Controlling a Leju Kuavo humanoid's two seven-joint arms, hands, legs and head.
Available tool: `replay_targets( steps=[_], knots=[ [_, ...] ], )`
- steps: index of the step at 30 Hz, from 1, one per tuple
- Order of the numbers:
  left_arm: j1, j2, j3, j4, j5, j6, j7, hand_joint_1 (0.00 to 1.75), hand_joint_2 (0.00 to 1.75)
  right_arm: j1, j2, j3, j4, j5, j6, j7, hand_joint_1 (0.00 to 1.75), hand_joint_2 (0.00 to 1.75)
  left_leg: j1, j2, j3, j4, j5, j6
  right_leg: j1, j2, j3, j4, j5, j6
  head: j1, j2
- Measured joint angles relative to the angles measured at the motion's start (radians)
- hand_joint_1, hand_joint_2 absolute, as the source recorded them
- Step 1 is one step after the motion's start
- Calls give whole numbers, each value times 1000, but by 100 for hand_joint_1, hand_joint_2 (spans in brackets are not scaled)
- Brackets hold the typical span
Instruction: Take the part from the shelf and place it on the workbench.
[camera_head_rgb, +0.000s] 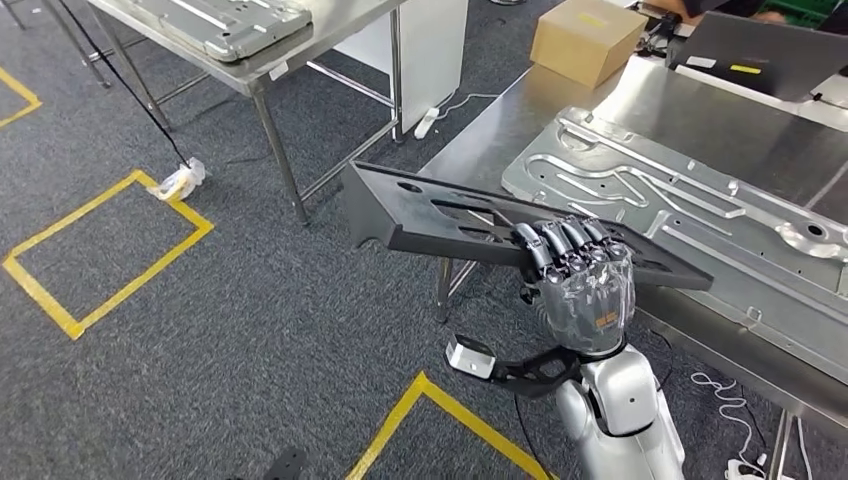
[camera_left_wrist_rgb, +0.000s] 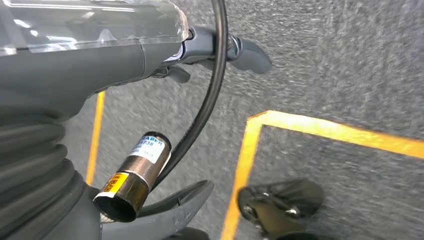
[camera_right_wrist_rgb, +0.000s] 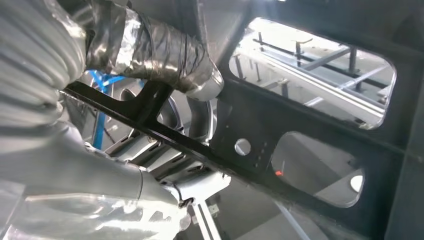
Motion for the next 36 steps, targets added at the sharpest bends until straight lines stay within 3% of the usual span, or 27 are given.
replay_targets(
  steps=[1,3,5,7,8,9,10,12,14,16,17,19,21,23,24,25,27,28,30,33,36],
  knots=[
    [-1,-1,2,0,0,0,0,0,175,0,-2,0,0,0,0,1,175,175,0,13,1,-3,2,5,-2,6,-3,-1,1,5,0,0],
    [-2,-2,5,0,0,0,0,0,175,-1,-6,0,-1,0,0,3,175,175,3,38,5,-13,7,18,1,-35,-15,20,-12,15,3,0],
    [-2,-3,8,0,0,1,0,0,175,-4,-8,0,-2,0,0,4,175,175,3,66,9,-19,7,29,4,-107,-64,115,-62,23,7,0],
    [2,-3,10,0,0,1,0,0,175,-5,-9,0,-1,0,0,4,175,175,1,96,10,-19,3,33,-1,-134,-130,239,-107,30,8,0],
    [3,-2,11,0,0,1,0,0,175,-4,-10,0,0,0,0,5,175,175,1,111,11,-19,0,32,-4,-138,-147,266,-107,33,8,0],
    [3,-2,11,0,0,1,0,0,175,-3,-11,0,0,0,0,5,175,175,1,126,14,-19,-3,31,-5,-142,-144,255,-88,34,8,0],
    [2,-2,11,0,0,1,0,0,175,-3,-12,0,0,0,0,5,175,175,1,139,19,-19,-6,30,-6,-151,-119,204,-53,33,8,0],
    [1,-3,11,0,-2,2,0,0,175,-4,-12,1,0,0,0,6,175,175,-2,162,33,-19,-16,22,3,-203,-47,63,7,25,8,0],
    [0,-3,12,0,-3,2,0,0,175,-6,-13,2,-1,0,0,8,175,175,-6,181,42,-20,-24,11,15,-236,-14,-7,21,12,8,0],
    [-1,-3,12,0,-3,2,-1,0,175,-6,-14,3,-2,0,0,9,175,175,-10,206,50,-24,-30,0,18,-212,-13,-11,19,1,7,0],
    [-2,-3,12,-1,-3,2,-1,0,175,-4,-15,4,-3,0,0,9,175,175,-8,206,54,-21,-36,-6,15,-198,-10,-16,21,-4,7,0],
    [-3,-2,12,-1,-3,2,-2,0,175,-5,-16,6,-6,1,0,9,175,175,-5,161,40,28,-69,-14,6,-175,0,-27,26,-17,7,0],
    [-2,-2,12,-1,-3,2,-2,0,175,-5,-16,8,-8,1,0,8,175,175,-1,99,-21,153,-129,-19,3,-154,2,-29,26,-26,5,0],
    [1,-1,13,-1,-3,2,-2,0,175,-2,-16,9,-8,4,0,5,175,175,-1,85,-83,254,-152,-21,4,-132,3,-25,23,-29,3,0],
    [2,-1,13,-1,-3,2,-2,0,175,-1,-16,9,-8,5,0,4,175,175,-1,84,-92,251,-133,-20,5,-123,4,-22,20,-29,3,0],
    [3,-1,13,-1,-3,2,-2,0,175,0,-16,9,-8,7,0,2,175,175,-1,84,-81,208,-94,-18,5,-115,6,-18,17,-27,3,0],
    [2,-1,14,-1,-3,2,-2,0,175,0,-17,9,-9,7,0,2,175,175,-3,78,-34,75,-18,-10,7,-104,7,-8,7,-20,3,0],
    [1,0,14,-1,-3,2,-2,0,175,1,-17,9,-9,7,0,2,175,175,-4,75,-16,27,2,-6,8,-100,5,-3,3,-16,4,0],
    [0,1,15,-1,-3,2,-2,0,175,1,-17,9,-10,8,0,1,175,175,-5,71,-5,-5,7,-5,13,-98,0,4,-2,-14,4,0],
    [1,1,17,-1,-4,2,-2,0,175,2,-17,9,-11,9,0,3,175,175,-7,69,-5,-7,9,-6,11,-100,2,2,-2,-20,4,0],
    [0,1,18,-1,-5,1,-2,0,175,0,-17,9,-11,15,0,17,175,175,-8,67,-5,-7,9,-3,11,-102,6,-4,-1,-17,4,0]
  ],
)
